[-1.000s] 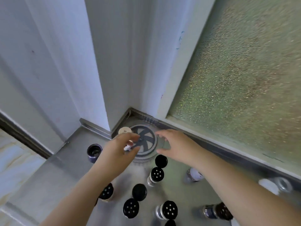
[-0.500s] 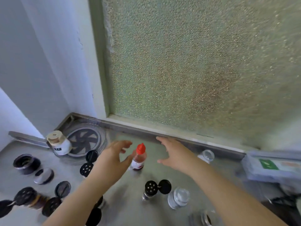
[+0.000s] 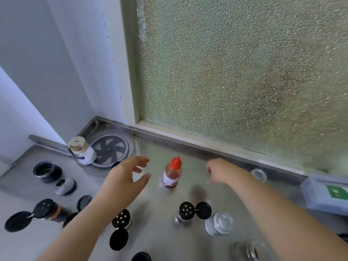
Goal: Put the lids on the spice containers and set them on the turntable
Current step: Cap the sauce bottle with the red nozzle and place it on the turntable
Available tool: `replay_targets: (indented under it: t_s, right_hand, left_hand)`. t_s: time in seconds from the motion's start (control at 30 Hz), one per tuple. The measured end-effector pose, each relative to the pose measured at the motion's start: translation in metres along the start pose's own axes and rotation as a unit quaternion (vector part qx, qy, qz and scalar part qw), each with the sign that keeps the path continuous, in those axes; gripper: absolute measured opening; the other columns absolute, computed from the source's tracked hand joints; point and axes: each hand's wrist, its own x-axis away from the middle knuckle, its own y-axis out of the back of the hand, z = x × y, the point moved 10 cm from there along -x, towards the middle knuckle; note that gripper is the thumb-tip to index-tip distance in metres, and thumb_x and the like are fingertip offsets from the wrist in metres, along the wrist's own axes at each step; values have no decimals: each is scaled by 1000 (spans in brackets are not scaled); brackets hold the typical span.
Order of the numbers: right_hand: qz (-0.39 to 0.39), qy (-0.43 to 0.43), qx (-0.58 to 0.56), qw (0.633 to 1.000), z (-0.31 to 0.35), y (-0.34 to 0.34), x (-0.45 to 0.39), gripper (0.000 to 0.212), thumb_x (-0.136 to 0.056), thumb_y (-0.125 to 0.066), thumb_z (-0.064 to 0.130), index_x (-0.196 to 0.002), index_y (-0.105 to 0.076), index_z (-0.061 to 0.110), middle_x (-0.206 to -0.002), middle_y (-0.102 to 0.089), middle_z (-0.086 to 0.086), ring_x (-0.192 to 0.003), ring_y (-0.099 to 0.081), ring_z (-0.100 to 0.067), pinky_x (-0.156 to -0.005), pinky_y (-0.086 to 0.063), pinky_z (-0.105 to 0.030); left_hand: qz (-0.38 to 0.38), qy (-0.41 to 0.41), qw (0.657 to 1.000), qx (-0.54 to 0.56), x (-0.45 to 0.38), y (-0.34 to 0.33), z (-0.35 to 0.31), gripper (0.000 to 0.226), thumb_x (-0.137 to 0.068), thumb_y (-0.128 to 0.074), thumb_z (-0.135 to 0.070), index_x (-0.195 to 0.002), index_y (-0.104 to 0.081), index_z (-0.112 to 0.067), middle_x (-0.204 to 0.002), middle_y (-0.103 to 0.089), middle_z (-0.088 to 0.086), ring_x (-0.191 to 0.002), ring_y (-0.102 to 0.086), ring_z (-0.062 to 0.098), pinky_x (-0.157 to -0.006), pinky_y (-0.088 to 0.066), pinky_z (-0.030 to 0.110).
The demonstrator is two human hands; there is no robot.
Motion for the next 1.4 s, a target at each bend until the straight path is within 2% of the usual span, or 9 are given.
replay_targets:
  t_s: [0.13,0.23,0.4,0.6,0.8,0.9,1.03,1.2,1.4]
  right_hand:
    - [166,-69,-36,983,-4,-64,4,49,-92,-52,41,-54,-52,10,-37,-58,-1,-35,-51,-10,-53,-40,-21]
    - [210,-61,28,975,5,-90,-8,46,-92,-55,30,-49,-53,14,-21,-43,3,-17,-41,-7,-48,-36,-21]
    - [169,-30,90,981,4,-97,-24,26,-83,-65,16,-61,-55,7,-57,-41,-3,-57,-47,-24,-66,-39,-25]
    - [-53,19,-146,988,-2,-33,-9,24,-78,-62,17,-94,-45,18,-95,-64,-9,-80,-53,-24,-67,-41,-29]
    - [-217,150,-207,942,30,74,43,15,-79,-64,13,-93,-58,16,-69,-56,10,-65,-57,-14,-66,-48,-27]
    - [-236,204,-192,930,53,93,54,5,-84,-65,23,-87,-62,21,-69,-57,13,-59,-51,4,-62,-41,-17]
    - [-261,250,-156,919,77,97,50,8,-86,-61,15,-91,-67,18,-76,-57,10,-68,-48,-5,-66,-36,-20]
    - [-247,286,-128,917,96,88,40,11,-88,-59,14,-93,-68,14,-91,-67,-2,-78,-54,-11,-75,-41,-25]
    - [-222,271,-81,933,99,71,40,14,-90,-56,17,-99,-65,11,-99,-65,-9,-94,-59,-26,-81,-45,-36]
  left_hand:
    - [28,-11,1000,-4,-11,-23,-3,36,-81,-65,-21,-115,-55,-27,-97,-57,-17,-86,-54,-5,-80,-40,19]
    - [47,-1,999,-5,-21,-38,0,38,-80,-65,-19,-116,-55,-25,-100,-58,-13,-86,-55,1,-80,-40,19]
    - [52,35,998,29,-33,-54,2,46,-78,-67,-20,-119,-47,-23,-107,-56,-8,-89,-58,11,-81,-47,26]
    - [93,61,991,70,-51,-83,-2,54,-70,-74,-28,-116,-46,-24,-108,-53,-11,-97,-56,13,-83,-46,28]
    - [108,83,986,92,-64,-108,0,43,-71,-69,-15,-111,-57,-19,-109,-65,2,-103,-60,20,-88,-46,27]
    - [90,83,987,104,-61,-111,7,35,-73,-69,-17,-106,-60,-20,-90,-65,-3,-85,-61,17,-72,-41,20]
    - [77,92,981,151,-59,-119,16,15,-73,-67,-17,-80,-59,-26,-57,-53,-10,-54,-48,8,-57,-39,21]
    - [70,93,972,206,-56,-122,15,28,-75,-68,-9,-70,-53,-31,-57,-51,-6,-40,-47,-3,-40,-35,7]
    - [69,65,979,181,-53,-126,9,32,-75,-65,-7,-64,-48,-31,-53,-47,-12,-42,-44,-2,-46,-33,10]
